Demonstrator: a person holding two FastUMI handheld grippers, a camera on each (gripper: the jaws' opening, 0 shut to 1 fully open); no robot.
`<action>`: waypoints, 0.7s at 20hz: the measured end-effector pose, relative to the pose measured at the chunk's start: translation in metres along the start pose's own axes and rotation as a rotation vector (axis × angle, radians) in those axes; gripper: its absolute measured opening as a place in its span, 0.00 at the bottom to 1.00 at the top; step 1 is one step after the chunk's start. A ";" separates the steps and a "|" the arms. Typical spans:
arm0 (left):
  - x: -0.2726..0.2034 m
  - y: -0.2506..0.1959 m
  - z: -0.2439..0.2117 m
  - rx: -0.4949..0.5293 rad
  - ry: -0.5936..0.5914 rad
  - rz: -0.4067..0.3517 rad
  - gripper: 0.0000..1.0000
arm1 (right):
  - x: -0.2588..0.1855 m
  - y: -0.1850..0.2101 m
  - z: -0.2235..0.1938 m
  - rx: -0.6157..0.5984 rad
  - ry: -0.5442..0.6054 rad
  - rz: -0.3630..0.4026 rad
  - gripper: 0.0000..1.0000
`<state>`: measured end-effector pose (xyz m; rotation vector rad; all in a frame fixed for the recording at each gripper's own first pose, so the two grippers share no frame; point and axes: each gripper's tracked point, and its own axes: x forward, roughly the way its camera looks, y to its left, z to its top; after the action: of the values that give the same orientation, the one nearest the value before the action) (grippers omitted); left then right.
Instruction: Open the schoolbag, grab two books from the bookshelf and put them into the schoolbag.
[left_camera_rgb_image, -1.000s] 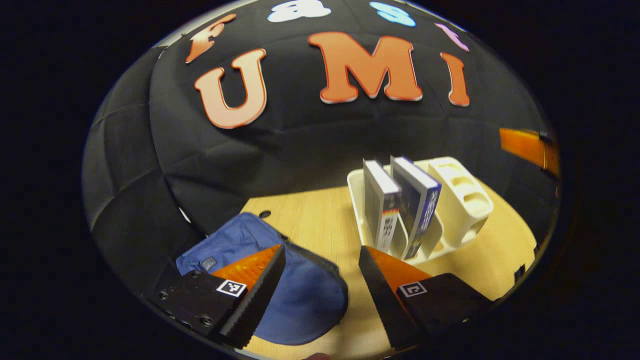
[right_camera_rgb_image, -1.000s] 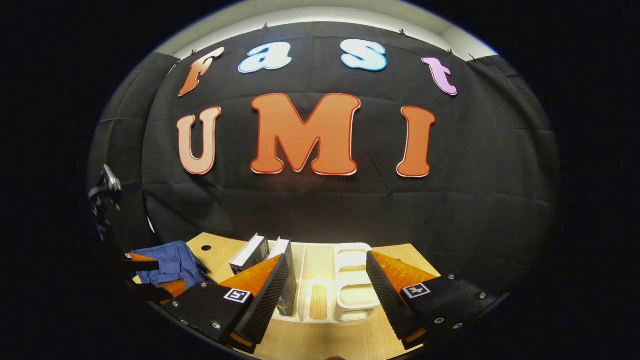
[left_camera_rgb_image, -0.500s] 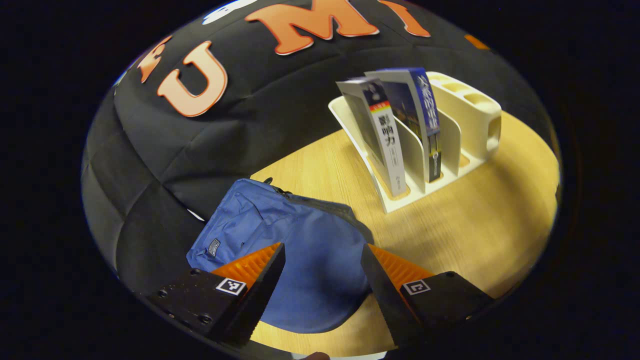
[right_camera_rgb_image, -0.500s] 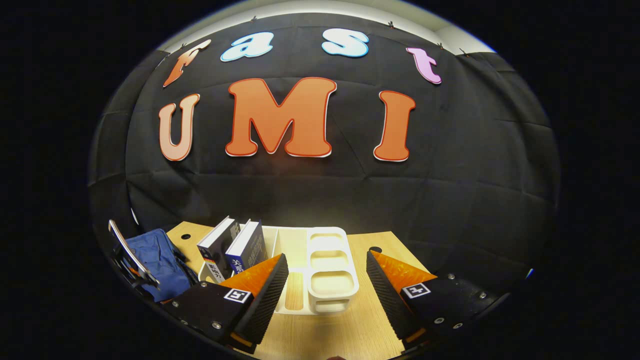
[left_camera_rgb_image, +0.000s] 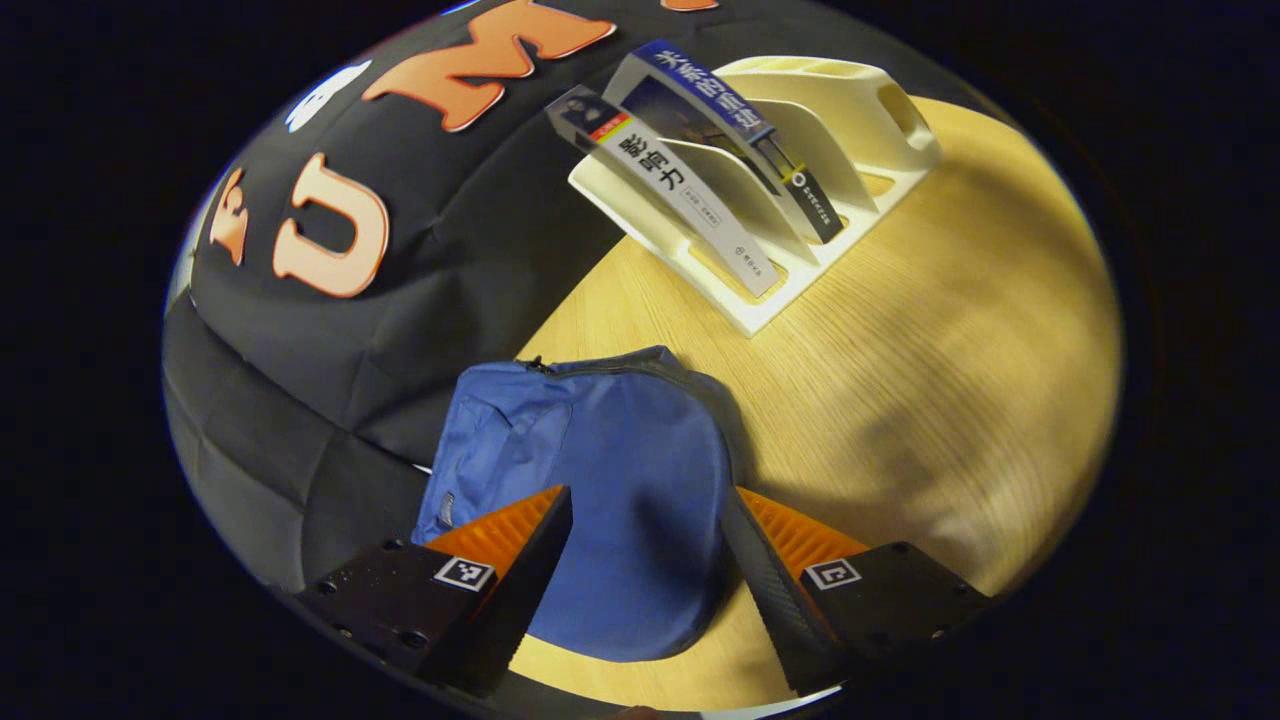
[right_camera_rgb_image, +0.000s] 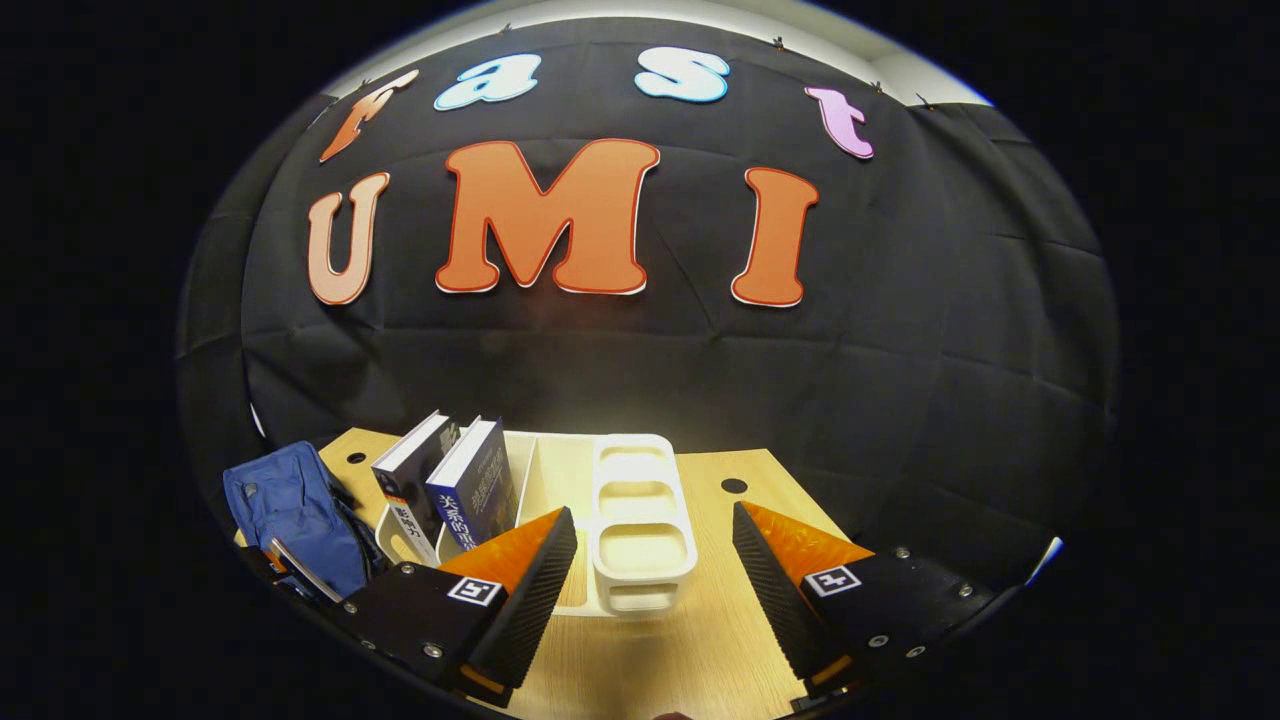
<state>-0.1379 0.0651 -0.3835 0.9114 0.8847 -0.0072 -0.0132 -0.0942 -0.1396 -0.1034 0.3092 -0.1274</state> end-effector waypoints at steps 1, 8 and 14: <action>0.000 -0.007 0.000 0.016 0.000 -0.011 0.97 | 0.000 0.001 -0.001 -0.003 0.005 0.000 0.94; 0.006 -0.015 -0.029 -0.055 0.084 -0.002 0.96 | -0.002 0.000 -0.008 -0.017 0.019 0.001 0.94; 0.013 -0.022 -0.032 -0.060 0.100 0.001 0.65 | -0.004 0.004 -0.009 -0.022 0.018 0.014 0.94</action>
<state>-0.1580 0.0778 -0.4166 0.8618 0.9727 0.0662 -0.0192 -0.0903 -0.1470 -0.1222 0.3292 -0.1111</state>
